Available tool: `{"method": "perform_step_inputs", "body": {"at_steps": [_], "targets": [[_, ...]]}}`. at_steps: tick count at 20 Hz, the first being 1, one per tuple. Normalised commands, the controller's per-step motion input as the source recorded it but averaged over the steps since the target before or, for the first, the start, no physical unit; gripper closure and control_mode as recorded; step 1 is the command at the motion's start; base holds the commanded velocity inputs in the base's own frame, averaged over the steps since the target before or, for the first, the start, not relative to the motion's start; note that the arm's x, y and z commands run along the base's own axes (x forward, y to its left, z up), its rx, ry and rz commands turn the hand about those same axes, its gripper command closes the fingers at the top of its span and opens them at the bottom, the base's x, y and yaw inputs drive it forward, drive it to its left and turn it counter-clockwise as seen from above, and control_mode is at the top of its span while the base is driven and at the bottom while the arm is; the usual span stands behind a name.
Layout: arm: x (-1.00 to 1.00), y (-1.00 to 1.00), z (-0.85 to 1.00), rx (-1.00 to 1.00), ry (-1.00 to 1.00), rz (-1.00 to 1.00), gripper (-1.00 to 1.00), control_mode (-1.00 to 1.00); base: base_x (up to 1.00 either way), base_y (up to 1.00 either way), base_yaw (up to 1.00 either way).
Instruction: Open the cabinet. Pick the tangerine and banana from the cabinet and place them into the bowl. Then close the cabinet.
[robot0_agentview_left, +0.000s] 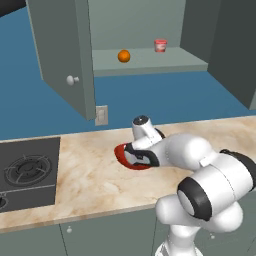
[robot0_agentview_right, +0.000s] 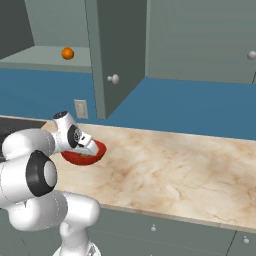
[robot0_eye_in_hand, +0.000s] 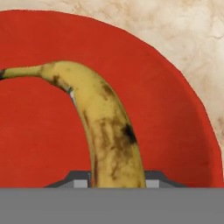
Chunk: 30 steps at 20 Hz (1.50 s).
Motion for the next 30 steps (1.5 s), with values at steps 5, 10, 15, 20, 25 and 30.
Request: {"method": "perform_step_inputs", "body": {"at_steps": [5,10,15,20,25,30], "targets": [[0.02,0.0,-0.17,0.0,0.0,0.0,-1.0,-1.0,0.0,0.0,0.0],[-0.25,0.0,0.16,0.0,0.02,0.0,-1.0,-1.0,0.0,0.0,0.0],[-0.37,0.0,0.54,0.0,0.07,0.0,-1.0,-1.0,0.0,0.0,0.0],[-0.39,0.0,0.68,0.0,0.03,0.0,-1.0,-1.0,0.0,0.0,0.0],[-0.6,0.0,0.62,-0.02,0.0,0.03,-1.0,-1.0,0.0,0.0,0.0],[-0.64,0.0,0.67,-0.06,0.0,0.05,-1.0,-1.0,0.0,0.0,0.0]]}}
